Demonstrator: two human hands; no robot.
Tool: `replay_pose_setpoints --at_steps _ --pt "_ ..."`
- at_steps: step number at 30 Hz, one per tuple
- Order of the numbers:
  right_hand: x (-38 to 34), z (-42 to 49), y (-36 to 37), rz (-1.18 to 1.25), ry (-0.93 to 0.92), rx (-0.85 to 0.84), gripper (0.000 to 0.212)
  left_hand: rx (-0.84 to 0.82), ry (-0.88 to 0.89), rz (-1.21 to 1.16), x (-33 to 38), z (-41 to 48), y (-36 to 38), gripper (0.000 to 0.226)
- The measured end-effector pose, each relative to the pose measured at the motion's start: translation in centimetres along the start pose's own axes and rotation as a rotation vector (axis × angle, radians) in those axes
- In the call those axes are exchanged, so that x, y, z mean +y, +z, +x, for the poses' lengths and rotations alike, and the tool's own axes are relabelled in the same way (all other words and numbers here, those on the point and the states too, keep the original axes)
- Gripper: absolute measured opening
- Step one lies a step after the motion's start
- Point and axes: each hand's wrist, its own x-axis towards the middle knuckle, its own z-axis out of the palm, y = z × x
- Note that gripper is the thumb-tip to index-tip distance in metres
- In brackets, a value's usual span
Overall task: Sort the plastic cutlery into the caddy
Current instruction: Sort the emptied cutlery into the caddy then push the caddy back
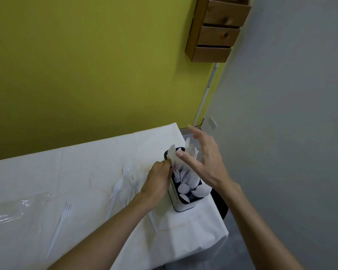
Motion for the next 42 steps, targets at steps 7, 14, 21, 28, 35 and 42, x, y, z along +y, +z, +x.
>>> replay_pose_setpoints --at_steps 7,14,21,28,35,42 --pt "1.9 1.1 2.8 -0.246 -0.201 -0.106 0.056 0.056 0.036 -0.1 -0.4 -0.3 0.3 0.014" --pt "0.3 0.7 2.3 -0.161 -0.294 -0.015 0.058 0.117 0.054 -0.132 -0.8 -1.2 0.6 0.028" --pt "3.1 0.2 5.7 -0.457 -0.4 -0.091 0.044 0.143 0.048 -0.248 -1.2 -2.2 0.8 0.029" --pt "1.3 0.0 6.1 -0.697 -0.192 -0.256 0.09 0.154 -0.043 -0.296 -4.7 -4.4 -0.1 0.028" --pt "-4.0 -1.2 8.6 -0.252 -0.236 0.008 0.058 0.27 -0.396 -0.137 -13.3 -10.7 -2.1 0.023" --pt "-4.3 -5.8 18.0 -0.072 -0.086 -0.25 0.028 0.245 -0.895 0.061 -21.7 -18.0 -4.9 0.025"
